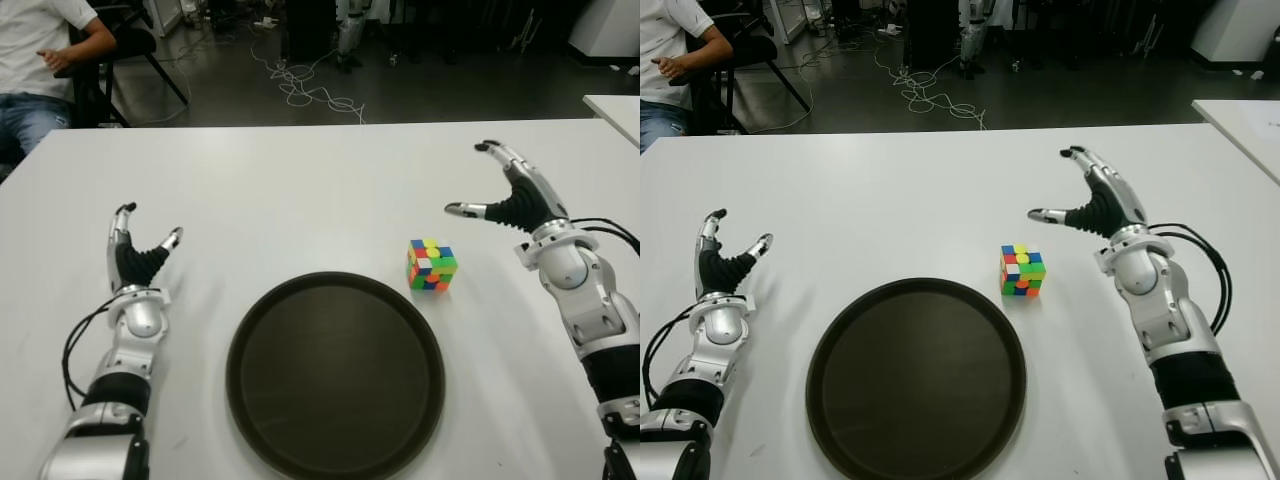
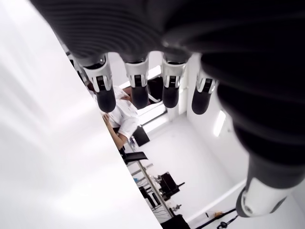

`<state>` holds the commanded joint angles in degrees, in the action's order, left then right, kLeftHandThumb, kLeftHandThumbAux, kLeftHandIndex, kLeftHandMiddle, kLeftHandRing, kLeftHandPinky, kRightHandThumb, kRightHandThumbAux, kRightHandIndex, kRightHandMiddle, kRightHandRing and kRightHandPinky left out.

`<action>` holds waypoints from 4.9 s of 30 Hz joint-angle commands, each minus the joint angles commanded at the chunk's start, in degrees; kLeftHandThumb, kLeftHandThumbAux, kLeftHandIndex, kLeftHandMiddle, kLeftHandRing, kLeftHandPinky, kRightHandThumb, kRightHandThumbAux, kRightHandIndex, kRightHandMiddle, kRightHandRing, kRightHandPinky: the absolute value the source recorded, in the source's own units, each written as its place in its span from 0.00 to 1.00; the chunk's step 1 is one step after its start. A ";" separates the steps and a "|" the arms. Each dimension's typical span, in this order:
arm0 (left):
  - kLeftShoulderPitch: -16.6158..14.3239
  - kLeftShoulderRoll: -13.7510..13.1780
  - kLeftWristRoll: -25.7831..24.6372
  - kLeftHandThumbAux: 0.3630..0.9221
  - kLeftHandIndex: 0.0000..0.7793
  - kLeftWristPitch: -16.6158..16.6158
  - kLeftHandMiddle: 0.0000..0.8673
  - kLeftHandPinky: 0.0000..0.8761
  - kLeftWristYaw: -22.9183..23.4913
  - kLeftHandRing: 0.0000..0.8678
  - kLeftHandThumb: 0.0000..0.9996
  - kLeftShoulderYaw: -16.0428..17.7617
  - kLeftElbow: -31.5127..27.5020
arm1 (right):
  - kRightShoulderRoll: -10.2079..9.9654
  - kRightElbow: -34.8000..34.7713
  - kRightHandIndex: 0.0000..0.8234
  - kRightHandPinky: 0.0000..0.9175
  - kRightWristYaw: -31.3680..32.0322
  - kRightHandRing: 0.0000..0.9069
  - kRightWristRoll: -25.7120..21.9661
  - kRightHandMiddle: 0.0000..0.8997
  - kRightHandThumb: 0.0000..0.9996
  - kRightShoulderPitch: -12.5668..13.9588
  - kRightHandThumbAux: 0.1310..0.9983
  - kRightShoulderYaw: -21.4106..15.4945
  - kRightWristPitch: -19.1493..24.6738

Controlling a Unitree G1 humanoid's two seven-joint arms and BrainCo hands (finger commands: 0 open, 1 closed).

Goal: Pick up the Rubik's Cube and put it in the plate

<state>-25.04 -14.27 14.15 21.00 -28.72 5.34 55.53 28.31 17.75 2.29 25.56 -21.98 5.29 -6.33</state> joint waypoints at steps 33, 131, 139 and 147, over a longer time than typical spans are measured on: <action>-0.18 0.25 0.20 0.61 0.00 1.27 0.25 0.48 -2.33 0.40 0.00 -1.53 0.44 | 14.98 -11.08 0.08 0.09 35.83 0.08 -6.85 0.10 0.00 -3.54 0.49 3.39 -4.66; 0.19 -0.25 -0.79 0.57 0.00 4.87 0.54 0.81 -2.54 0.80 0.03 -2.13 1.35 | 7.07 -7.78 0.00 0.64 25.95 0.69 2.33 0.44 0.01 -5.91 0.60 8.76 -0.76; 0.26 -0.09 -1.53 0.57 0.00 5.31 0.23 0.41 -1.41 0.39 0.03 -1.80 1.19 | 7.09 -1.40 0.00 0.04 30.06 0.06 -6.59 0.03 0.00 -6.08 0.46 6.57 -6.81; 0.06 -0.12 -1.60 0.62 0.00 5.17 0.40 0.71 -1.41 0.66 0.05 -1.67 1.62 | 8.00 -2.68 0.00 0.00 31.60 0.00 -4.07 0.00 0.00 -7.00 0.41 7.94 -4.14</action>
<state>-24.98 -14.39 12.55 26.18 -30.13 3.67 57.14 36.32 15.07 33.89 21.48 -28.97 13.24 -10.47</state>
